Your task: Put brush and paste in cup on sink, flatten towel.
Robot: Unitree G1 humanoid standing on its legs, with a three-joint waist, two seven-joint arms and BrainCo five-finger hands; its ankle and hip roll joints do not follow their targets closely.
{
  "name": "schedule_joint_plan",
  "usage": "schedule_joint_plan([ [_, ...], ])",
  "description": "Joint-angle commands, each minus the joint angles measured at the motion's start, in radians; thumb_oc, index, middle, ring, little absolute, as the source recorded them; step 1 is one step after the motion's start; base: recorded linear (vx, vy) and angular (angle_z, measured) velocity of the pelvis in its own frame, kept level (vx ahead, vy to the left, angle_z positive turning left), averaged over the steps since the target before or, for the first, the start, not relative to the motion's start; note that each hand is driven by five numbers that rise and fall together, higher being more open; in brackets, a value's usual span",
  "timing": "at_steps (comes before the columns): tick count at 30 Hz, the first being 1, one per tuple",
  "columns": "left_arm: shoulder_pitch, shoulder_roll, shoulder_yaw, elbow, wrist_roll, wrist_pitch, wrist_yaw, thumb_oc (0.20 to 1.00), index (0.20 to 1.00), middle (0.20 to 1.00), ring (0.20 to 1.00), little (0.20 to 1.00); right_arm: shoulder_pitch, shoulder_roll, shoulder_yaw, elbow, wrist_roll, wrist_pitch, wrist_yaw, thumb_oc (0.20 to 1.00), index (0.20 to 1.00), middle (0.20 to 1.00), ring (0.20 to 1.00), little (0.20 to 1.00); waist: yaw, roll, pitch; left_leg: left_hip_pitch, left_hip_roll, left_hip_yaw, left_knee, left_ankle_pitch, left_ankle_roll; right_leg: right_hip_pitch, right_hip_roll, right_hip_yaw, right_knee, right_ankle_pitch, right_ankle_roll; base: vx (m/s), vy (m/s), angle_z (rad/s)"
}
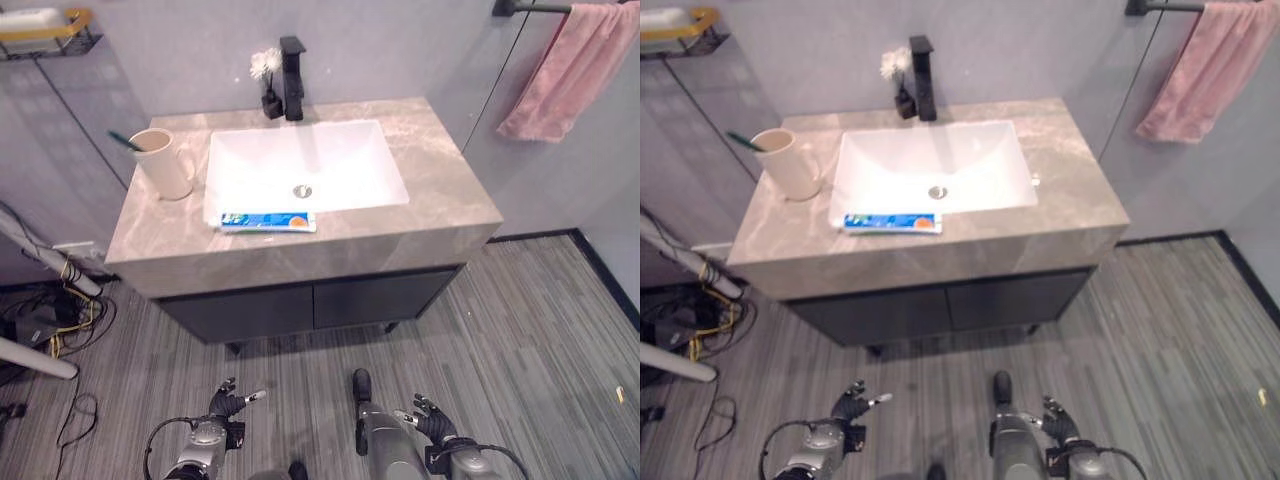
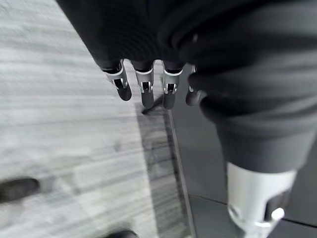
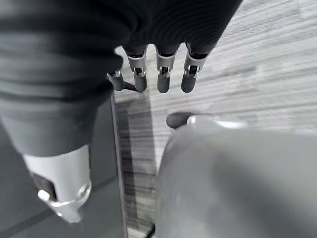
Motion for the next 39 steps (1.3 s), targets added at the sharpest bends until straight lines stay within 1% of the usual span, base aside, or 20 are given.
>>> schedule_joint_plan([
  [1,-0.046,0.015,-0.013,-0.011,-0.004,-0.021,0.001,1.000,1.000,1.000,1.000,1.000,-0.046,-0.028,-0.005,-0.044,0.004,-0.024,-0.015,1.000,1.000,1.000,1.000,1.000,-0.014,0.016,-0.018,-0.004,-0.063,0.037,0.056,0.052,0.018,0.007,0.050,-0.001,-0.031,0.147,-0.025,0.21,-0.137,0.60],
  [2,-0.041,0.014,-0.009,-0.015,-0.022,-0.020,0.001,1.000,1.000,1.000,1.000,1.000,-0.046,-0.032,0.009,-0.045,-0.011,-0.018,-0.006,1.000,1.000,1.000,1.000,1.000,-0.014,0.015,-0.032,0.012,-0.045,0.024,0.047,0.062,0.004,0.018,0.058,-0.023,-0.023,0.134,-0.035,0.18,-0.129,0.27],
  [5,-0.042,0.016,-0.017,-0.028,-0.031,-0.019,0.003,1.000,1.000,1.000,1.000,1.000,-0.060,-0.038,0.024,-0.047,-0.031,-0.010,-0.004,1.000,1.000,1.000,1.000,1.000,-0.012,0.017,-0.038,0.016,-0.025,0.014,0.032,0.073,-0.012,0.022,0.068,-0.045,-0.021,0.113,-0.051,0.14,-0.116,0.26],
  [6,-0.042,0.016,-0.017,-0.028,-0.031,-0.019,0.003,1.000,1.000,1.000,1.000,1.000,-0.060,-0.038,0.024,-0.047,-0.031,-0.010,-0.004,1.000,1.000,1.000,1.000,1.000,-0.012,0.017,-0.038,0.016,-0.025,0.014,0.032,0.073,-0.012,0.023,0.068,-0.045,-0.021,0.113,-0.051,0.10,-0.104,0.30],
  [12,-0.033,0.021,-0.031,-0.040,-0.027,-0.019,0.002,1.000,1.000,1.000,1.000,1.000,-0.074,-0.050,0.038,-0.059,-0.065,-0.009,-0.011,1.000,1.000,1.000,1.000,1.000,-0.014,0.031,-0.049,0.041,0.026,0.012,-0.023,0.090,-0.036,0.017,0.096,-0.072,0.005,0.064,-0.091,0.11,-0.091,0.16],
  [22,-0.023,0.034,-0.034,-0.044,-0.010,-0.021,0.003,1.000,1.000,1.000,1.000,1.000,-0.051,-0.061,0.036,-0.071,-0.109,-0.013,-0.029,1.000,1.000,1.000,1.000,1.000,-0.033,0.053,-0.060,0.057,0.060,0.023,-0.032,0.101,-0.059,0.022,0.130,-0.084,0.040,0.017,-0.131,0.06,-0.050,0.06],
  [24,-0.030,0.037,-0.036,-0.035,0.002,-0.019,0.001,1.000,1.000,1.000,1.000,1.000,-0.041,-0.069,0.033,-0.063,-0.119,-0.015,-0.029,1.000,1.000,1.000,1.000,1.000,-0.042,0.053,-0.063,0.045,0.064,0.035,0.012,0.118,-0.068,0.040,0.138,-0.082,0.030,0.007,-0.148,0.07,-0.090,0.03],
  [25,-0.037,0.037,-0.038,-0.025,0.012,-0.018,-0.001,1.000,1.000,1.000,1.000,1.000,-0.035,-0.071,0.024,-0.046,-0.117,-0.014,-0.030,1.000,1.000,1.000,1.000,1.000,-0.052,0.049,-0.065,0.018,0.064,0.051,0.084,0.146,-0.079,0.063,0.140,-0.077,0.008,0.005,-0.163,0.05,-0.176,0.07],
  [26,-0.072,0.038,-0.060,-0.021,0.020,-0.018,-0.005,1.000,1.000,1.000,1.000,1.000,-0.041,-0.086,0.000,0.011,-0.111,-0.016,-0.044,1.000,1.000,1.000,1.000,1.000,-0.056,0.016,-0.044,-0.123,0.045,0.083,0.352,0.179,-0.102,0.099,0.112,-0.067,-0.019,-0.003,-0.203,0.01,-0.162,0.14],
  [27,-0.086,0.037,-0.066,-0.022,0.019,-0.018,-0.006,1.000,1.000,1.000,1.000,1.000,-0.051,-0.092,-0.007,0.039,-0.109,-0.020,-0.051,1.000,1.000,1.000,1.000,1.000,-0.052,0.012,-0.033,-0.170,0.039,0.089,0.406,0.175,-0.108,0.104,0.106,-0.064,-0.022,-0.003,-0.207,-0.01,-0.145,0.44],
  [28,-0.100,0.036,-0.069,-0.015,0.020,-0.017,-0.005,1.000,1.000,1.000,1.000,1.000,-0.063,-0.099,-0.012,0.068,-0.115,-0.020,-0.060,1.000,1.000,1.000,1.000,1.000,-0.055,0.007,-0.026,-0.188,0.047,0.115,0.436,0.168,-0.102,0.108,0.102,-0.060,-0.019,-0.002,-0.206,0.02,-0.034,0.66],
  [30,-0.133,0.026,-0.081,-0.009,0.016,-0.013,-0.002,1.000,1.000,1.000,1.000,1.000,-0.071,-0.116,-0.034,0.136,-0.132,-0.020,-0.077,1.000,1.000,1.000,1.000,1.000,-0.067,0.010,-0.028,-0.224,0.130,0.232,0.342,0.147,-0.071,0.126,0.080,-0.066,-0.030,0.001,-0.189,0.10,0.062,0.25],
  [31,-0.141,0.018,-0.088,-0.010,0.011,-0.011,-0.008,1.000,1.000,1.000,1.000,1.000,-0.069,-0.127,-0.053,0.168,-0.134,-0.017,-0.085,1.000,1.000,1.000,1.000,1.000,-0.072,0.017,-0.031,-0.216,0.171,0.271,0.224,0.137,-0.055,0.152,0.060,-0.068,-0.045,0.000,-0.173,0.22,0.280,0.08],
  [32,-0.142,0.010,-0.108,-0.020,0.011,-0.017,-0.014,1.000,1.000,1.000,1.000,1.000,-0.053,-0.137,-0.081,0.189,-0.131,-0.017,-0.086,1.000,1.000,1.000,1.000,1.000,-0.063,0.035,-0.033,-0.231,0.194,0.250,0.008,0.197,-0.042,0.183,0.039,-0.057,-0.058,-0.008,-0.156,0.22,0.329,0.39],
  [34,-0.129,0.009,-0.132,-0.047,0.016,-0.023,-0.013,1.000,1.000,1.000,1.000,1.000,-0.051,-0.152,-0.091,0.215,-0.148,-0.016,-0.089,1.000,1.000,1.000,1.000,1.000,-0.045,0.058,-0.029,-0.301,0.238,0.213,-0.062,0.312,-0.042,0.196,0.030,-0.034,-0.047,-0.024,-0.166,0.16,0.290,0.49],
  [35,-0.112,0.011,-0.141,-0.075,0.012,-0.021,-0.014,1.000,1.000,1.000,1.000,1.000,-0.045,-0.157,-0.085,0.211,-0.159,-0.016,-0.086,1.000,1.000,1.000,1.000,1.000,-0.039,0.057,-0.020,-0.302,0.233,0.183,-0.016,0.293,-0.038,0.197,0.020,-0.022,-0.023,-0.037,-0.166,0.11,0.235,0.29],
  [36,-0.102,0.017,-0.139,-0.087,0.010,-0.016,-0.016,1.000,1.000,1.000,1.000,1.000,-0.058,-0.161,-0.067,0.216,-0.187,-0.012,-0.086,1.000,1.000,1.000,1.000,1.000,-0.018,0.058,-0.011,-0.293,0.201,0.136,0.017,0.264,-0.044,0.183,0.025,0.004,0.014,-0.035,-0.163,0.08,0.181,-0.14],
  [37,-0.099,0.020,-0.133,-0.081,0.016,-0.012,-0.014,1.000,1.000,1.000,1.000,1.000,-0.077,-0.156,-0.051,0.227,-0.209,-0.007,-0.093,1.000,1.000,1.000,1.000,1.000,-0.014,0.057,-0.016,-0.269,0.192,0.145,-0.005,0.236,-0.043,0.180,0.027,0.006,0.016,-0.016,-0.154,0.06,0.205,-1.06],
  [38,-0.091,0.026,-0.121,-0.077,0.019,-0.012,-0.013,1.000,1.000,1.000,1.000,1.000,-0.086,-0.150,-0.041,0.218,-0.227,-0.009,-0.100,1.000,1.000,1.000,1.000,1.000,-0.011,0.057,-0.019,-0.244,0.179,0.173,-0.023,0.213,-0.042,0.181,0.014,0.012,0.003,0.009,-0.131,0.07,0.205,-1.46],
  [39,-0.077,0.030,-0.111,-0.082,0.015,-0.013,-0.016,1.000,1.000,1.000,1.000,1.000,-0.085,-0.144,-0.045,0.207,-0.220,-0.009,-0.098,1.000,1.000,1.000,1.000,1.000,-0.003,0.060,-0.027,-0.222,0.173,0.190,-0.040,0.207,-0.039,0.186,0.010,0.018,-0.015,0.014,-0.119,0.08,0.239,-1.48],
])
